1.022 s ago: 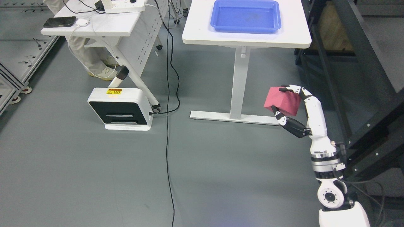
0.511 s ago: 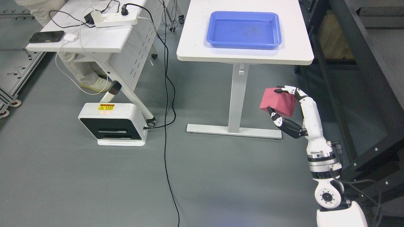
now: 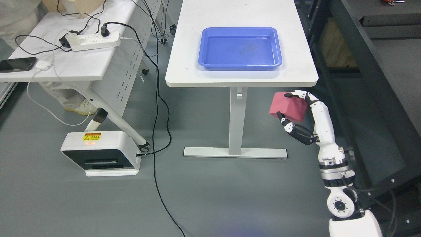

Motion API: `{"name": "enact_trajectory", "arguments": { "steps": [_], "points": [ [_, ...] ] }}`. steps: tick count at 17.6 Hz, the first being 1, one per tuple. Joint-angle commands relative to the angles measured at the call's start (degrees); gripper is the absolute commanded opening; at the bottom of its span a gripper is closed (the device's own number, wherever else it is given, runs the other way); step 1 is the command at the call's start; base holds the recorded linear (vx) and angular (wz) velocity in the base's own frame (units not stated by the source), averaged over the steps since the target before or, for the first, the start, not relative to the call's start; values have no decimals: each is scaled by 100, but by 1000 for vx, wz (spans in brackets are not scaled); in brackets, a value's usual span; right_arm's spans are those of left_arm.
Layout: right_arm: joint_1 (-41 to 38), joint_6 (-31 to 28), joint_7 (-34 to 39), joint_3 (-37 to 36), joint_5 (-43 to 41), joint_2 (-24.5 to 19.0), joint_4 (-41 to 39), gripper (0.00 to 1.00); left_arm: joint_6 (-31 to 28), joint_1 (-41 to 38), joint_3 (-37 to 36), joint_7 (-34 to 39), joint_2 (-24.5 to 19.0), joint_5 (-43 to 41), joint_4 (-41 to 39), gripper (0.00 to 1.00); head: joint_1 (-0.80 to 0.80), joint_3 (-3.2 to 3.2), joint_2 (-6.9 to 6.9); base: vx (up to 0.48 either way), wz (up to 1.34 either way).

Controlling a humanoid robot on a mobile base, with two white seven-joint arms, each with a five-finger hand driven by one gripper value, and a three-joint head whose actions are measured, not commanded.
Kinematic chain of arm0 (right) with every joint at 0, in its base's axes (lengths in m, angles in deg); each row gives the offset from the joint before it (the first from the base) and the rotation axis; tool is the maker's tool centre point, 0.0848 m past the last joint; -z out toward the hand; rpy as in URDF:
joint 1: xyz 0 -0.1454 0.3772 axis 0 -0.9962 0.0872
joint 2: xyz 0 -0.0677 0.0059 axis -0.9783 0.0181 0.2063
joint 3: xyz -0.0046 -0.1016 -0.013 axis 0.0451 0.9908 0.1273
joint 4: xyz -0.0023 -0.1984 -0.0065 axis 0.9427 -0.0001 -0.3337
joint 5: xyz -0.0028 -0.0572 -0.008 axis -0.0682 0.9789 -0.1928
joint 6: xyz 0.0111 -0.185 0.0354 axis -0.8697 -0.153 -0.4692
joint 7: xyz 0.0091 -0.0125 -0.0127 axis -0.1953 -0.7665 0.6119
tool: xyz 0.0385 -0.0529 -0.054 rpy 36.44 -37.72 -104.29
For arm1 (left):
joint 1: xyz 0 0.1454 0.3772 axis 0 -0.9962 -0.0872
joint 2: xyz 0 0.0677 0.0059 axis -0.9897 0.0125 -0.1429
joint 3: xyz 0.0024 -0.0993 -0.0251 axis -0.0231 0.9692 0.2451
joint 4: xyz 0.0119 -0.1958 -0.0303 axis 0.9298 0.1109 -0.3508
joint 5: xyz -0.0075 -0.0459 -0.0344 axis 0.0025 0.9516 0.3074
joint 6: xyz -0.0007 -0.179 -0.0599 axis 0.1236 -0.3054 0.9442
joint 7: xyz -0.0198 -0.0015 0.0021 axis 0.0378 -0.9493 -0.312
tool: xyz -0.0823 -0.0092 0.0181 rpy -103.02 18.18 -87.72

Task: Pick pink block from left shelf to tray
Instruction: 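Carry the cube in the right hand while turning to the blue tray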

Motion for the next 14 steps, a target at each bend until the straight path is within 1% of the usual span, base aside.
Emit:
{"name": "enact_trajectory", "arguments": {
  "steps": [1,14],
  "points": [
    [-62,0,5,-139,0,100,0,5,-4,-115,0,1,-101,0,-100,100,0,0,0,238,-59],
    [-35,0,5,-113,26,193,0,5,-4,-115,0,1,-101,0,-100,100,0,0,0,257,18]
  ]
}}
